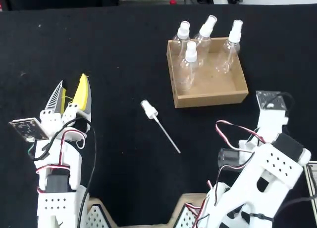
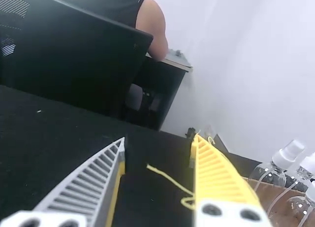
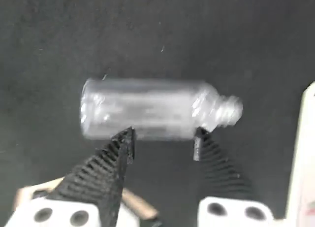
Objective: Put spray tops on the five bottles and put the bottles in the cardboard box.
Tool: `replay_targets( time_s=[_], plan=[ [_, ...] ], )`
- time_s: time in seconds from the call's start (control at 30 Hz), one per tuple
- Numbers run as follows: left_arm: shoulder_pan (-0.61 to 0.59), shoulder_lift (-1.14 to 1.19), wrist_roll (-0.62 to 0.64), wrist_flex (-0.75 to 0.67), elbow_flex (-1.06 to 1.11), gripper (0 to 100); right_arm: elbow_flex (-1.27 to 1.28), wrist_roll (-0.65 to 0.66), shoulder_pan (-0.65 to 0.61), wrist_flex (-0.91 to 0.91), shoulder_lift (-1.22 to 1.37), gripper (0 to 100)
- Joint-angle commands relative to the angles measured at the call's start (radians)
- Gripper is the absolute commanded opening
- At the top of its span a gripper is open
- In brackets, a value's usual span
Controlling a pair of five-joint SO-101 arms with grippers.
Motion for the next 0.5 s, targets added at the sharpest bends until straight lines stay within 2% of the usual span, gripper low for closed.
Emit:
replay_targets(
  time_s=[0.0,0.17,0.37,0.47],
  plan=[
    [0.012,-0.005,0.008,-0.025,0.021,21,-0.068,-0.112,-0.014,0.089,-0.028,24.6],
    [0.012,-0.005,-0.003,-0.025,0.021,21,-0.065,-0.281,-0.014,0.057,-0.028,37.1],
    [0.111,0.003,-0.141,-0.017,0.021,21,0.022,-0.585,-0.038,-0.160,-0.028,37.8],
    [0.128,0.003,-0.166,-0.014,0.021,21,0.076,-0.707,-0.071,-0.256,-0.028,37.8]
  ],
)
